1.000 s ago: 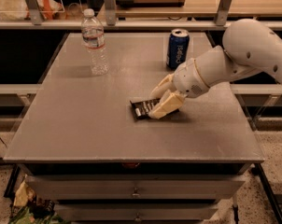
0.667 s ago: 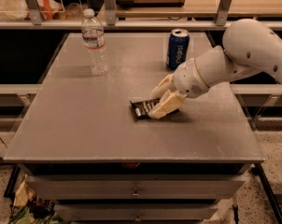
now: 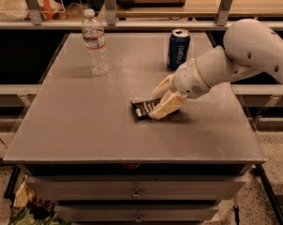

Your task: Move rxbar chocolate near water bottle

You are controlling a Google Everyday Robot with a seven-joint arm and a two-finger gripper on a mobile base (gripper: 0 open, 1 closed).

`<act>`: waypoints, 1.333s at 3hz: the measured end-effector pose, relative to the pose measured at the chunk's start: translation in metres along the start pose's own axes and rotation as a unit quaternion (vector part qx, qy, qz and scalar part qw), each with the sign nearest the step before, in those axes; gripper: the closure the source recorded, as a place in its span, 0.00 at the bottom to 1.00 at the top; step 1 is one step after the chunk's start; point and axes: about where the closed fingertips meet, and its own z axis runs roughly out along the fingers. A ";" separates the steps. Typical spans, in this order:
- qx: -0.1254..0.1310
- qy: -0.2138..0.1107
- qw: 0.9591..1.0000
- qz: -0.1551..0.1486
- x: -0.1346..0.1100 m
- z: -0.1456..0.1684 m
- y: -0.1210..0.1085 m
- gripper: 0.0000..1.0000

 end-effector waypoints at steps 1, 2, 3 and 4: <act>0.000 0.000 1.000 0.000 0.000 0.000 0.000 1.00; 0.000 0.000 1.000 0.000 0.000 0.000 0.000 1.00; 0.061 -0.034 0.996 -0.064 -0.062 -0.035 -0.003 1.00; 0.116 -0.065 0.983 -0.123 -0.122 -0.069 -0.004 1.00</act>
Offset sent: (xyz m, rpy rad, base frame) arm -0.0119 0.0407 0.2215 0.1534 -0.5566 -0.0088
